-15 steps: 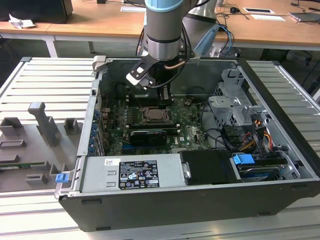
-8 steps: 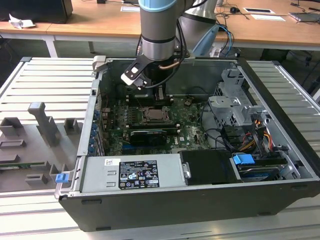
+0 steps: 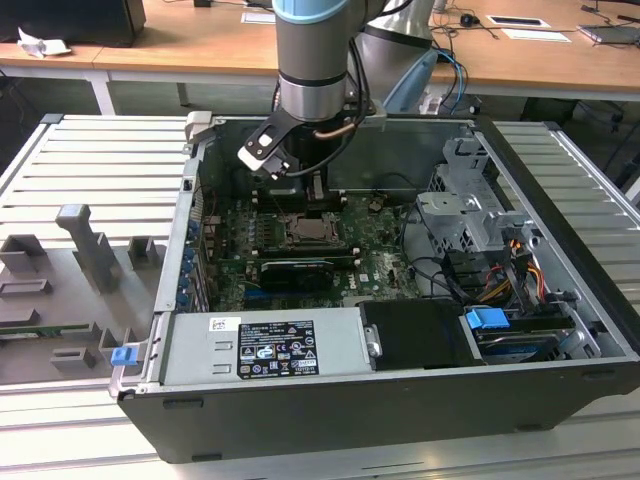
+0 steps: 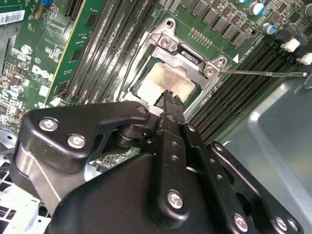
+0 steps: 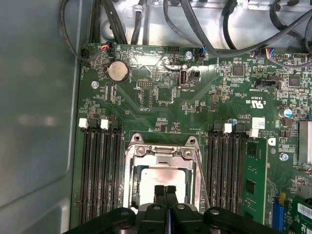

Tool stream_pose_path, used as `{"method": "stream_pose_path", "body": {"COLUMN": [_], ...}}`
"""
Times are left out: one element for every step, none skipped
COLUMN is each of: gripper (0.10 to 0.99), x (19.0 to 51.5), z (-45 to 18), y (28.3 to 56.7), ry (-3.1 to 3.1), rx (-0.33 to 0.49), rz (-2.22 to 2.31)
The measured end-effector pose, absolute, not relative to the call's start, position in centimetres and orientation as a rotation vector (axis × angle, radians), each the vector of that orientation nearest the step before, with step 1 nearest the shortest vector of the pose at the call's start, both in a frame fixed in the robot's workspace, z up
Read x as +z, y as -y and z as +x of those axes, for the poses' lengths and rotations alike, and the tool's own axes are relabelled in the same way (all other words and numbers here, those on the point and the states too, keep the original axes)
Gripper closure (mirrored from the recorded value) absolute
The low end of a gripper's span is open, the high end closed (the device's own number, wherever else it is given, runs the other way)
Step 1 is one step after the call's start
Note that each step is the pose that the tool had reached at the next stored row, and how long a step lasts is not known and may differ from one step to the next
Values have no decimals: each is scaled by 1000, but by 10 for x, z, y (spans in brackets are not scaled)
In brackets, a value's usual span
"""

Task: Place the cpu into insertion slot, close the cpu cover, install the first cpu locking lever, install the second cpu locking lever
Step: 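Close the cpu cover, then install the first cpu locking lever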

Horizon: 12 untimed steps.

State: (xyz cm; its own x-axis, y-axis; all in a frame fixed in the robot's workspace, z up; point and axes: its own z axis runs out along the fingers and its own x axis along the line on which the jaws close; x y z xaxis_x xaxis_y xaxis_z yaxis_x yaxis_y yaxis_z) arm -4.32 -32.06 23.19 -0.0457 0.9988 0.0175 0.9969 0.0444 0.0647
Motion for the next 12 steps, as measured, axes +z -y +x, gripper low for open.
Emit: {"method": "stream_pose_path", "body": {"gripper": [980,980,980,980,980,980,980,980,980,980,980,980], "x": [232,232,232,232,232,232,234,235,236,236,237,239], "z": [-43,-43,-43,-43,-43,-44,-43,-43,-43,-44,-44,-43], "y": [321,321,321,321,321,321,321,321,321,321,321,321], "ry": [-2247,-2247,-2247,-2247,-2247,-2247,-2247,-2247,-2247,-2247,-2247,-2247], "rx": [91,91,91,91,91,91,91,91,91,91,91,91], "rz": [2147,2148,2148,2148,2148,2148,2148,2148,2148,2148,2148,2148]}}
